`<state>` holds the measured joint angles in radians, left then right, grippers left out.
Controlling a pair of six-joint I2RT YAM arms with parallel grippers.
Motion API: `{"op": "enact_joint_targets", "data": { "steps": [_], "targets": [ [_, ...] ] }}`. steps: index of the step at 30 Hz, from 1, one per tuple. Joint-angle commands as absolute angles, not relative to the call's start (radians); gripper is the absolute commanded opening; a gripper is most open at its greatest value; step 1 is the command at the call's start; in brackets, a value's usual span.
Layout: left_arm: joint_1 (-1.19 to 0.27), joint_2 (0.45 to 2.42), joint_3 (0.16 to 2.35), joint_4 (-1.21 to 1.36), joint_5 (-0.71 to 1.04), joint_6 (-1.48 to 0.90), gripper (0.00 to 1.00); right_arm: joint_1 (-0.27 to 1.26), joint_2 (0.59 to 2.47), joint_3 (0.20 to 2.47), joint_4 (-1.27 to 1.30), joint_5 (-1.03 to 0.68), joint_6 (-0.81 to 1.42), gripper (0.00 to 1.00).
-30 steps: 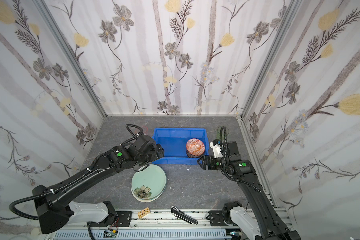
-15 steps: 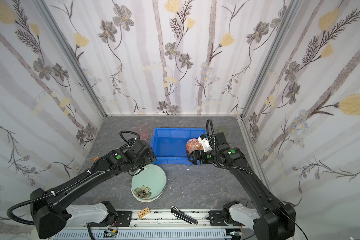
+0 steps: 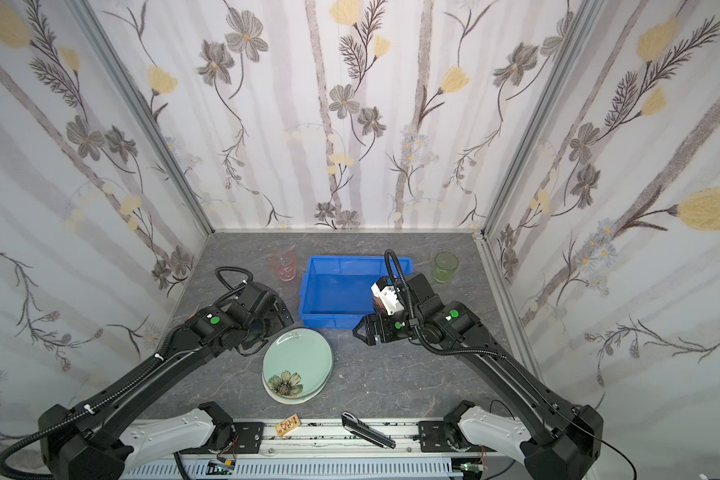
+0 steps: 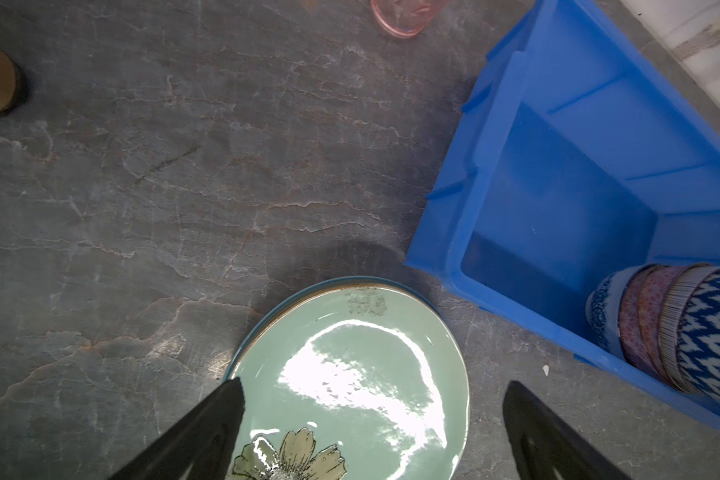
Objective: Place the mixed dishes into the plastic bin
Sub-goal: 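Reach both grippers to the rim of the mint-green flower plate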
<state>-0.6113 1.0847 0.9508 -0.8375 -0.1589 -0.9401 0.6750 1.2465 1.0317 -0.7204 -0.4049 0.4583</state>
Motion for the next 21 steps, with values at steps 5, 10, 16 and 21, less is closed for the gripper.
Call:
{"op": "enact_joint_targets", "data": {
  "steps": [5,10,16,21],
  "targets": [
    [-0.497,0.988,0.836,-0.845,0.027,-0.798,1.0,0.774,1.246,0.893,-0.455,-0.333,0.665,1.0],
    [-0.455,0.97,0.766,-0.844,0.118,-0.703,1.0,0.814,1.294,0.831,-0.31,-0.347,0.75,1.0],
    [-0.416,0.917,0.707,-0.833,0.177,-0.665,1.0,0.866,1.367,0.803,-0.18,-0.363,0.807,0.98],
    [-0.393,0.892,0.644,-0.758,0.296,-0.63,1.0,0.886,1.443,0.801,-0.071,-0.386,0.807,0.97]
  ]
}}
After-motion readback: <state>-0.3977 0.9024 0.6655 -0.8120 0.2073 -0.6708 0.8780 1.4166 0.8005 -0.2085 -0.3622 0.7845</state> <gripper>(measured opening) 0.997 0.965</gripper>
